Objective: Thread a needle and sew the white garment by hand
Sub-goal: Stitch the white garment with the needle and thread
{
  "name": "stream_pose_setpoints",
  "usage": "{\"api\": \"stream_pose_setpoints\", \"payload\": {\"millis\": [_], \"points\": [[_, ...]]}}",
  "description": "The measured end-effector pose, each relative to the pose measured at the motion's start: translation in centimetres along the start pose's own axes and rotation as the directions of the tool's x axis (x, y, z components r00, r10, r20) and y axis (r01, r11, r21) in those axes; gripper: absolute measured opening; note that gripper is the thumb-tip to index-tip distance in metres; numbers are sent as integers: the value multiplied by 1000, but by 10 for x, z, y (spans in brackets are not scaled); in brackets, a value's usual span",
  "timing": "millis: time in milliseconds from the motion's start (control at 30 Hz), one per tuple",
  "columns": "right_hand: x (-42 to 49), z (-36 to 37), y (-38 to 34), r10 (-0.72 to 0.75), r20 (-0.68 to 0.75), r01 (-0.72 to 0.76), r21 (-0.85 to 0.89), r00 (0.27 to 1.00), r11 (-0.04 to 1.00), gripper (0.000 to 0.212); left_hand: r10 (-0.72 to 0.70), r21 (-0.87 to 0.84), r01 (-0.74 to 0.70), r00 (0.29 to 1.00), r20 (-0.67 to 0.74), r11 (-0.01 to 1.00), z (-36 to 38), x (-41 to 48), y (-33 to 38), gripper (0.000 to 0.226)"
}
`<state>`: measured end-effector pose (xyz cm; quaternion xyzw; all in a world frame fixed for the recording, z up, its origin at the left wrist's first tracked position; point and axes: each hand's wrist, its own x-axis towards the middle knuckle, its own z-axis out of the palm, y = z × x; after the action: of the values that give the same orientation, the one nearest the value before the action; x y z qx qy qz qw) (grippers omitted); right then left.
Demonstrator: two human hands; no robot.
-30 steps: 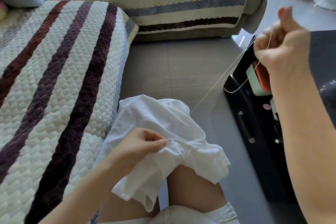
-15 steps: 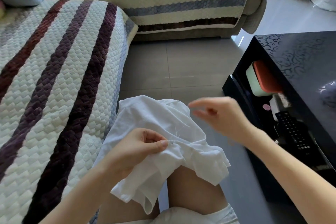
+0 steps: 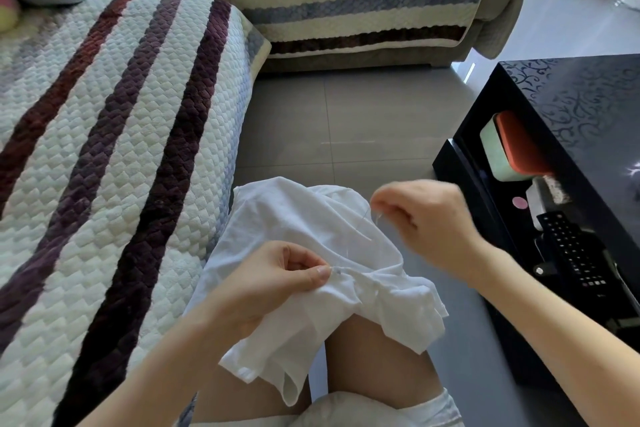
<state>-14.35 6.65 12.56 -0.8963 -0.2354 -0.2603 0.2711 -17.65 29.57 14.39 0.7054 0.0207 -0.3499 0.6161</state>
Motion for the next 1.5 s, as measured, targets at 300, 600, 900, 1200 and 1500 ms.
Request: {"api": "stream_pose_setpoints", "payload": {"millis": [300,600,900,1200,1500], "points": [[31,-56,40,363,-327,-392,-28,873,919,13,-25,8,25,999,-21,1000,0,-6,-6,24],[33,-34,33,463,-105,-469,-52,880,881,31,18,15,-17,1000,-1,1000,3,-5,0,10],[-13,-18,-36,128,668,-484,381,733,788,22,105,-72,-99,990,89,992,7,-9,6,12],[-30,-23,-41,247,628,-533,317,738,784,7,30,76,-28,999,-33,997,11,-9,3,13],[-44,-29,-72,254,368,-346,210,895,914,7,41,65,-36,995,-89,997,13,-9,1,9]]}}
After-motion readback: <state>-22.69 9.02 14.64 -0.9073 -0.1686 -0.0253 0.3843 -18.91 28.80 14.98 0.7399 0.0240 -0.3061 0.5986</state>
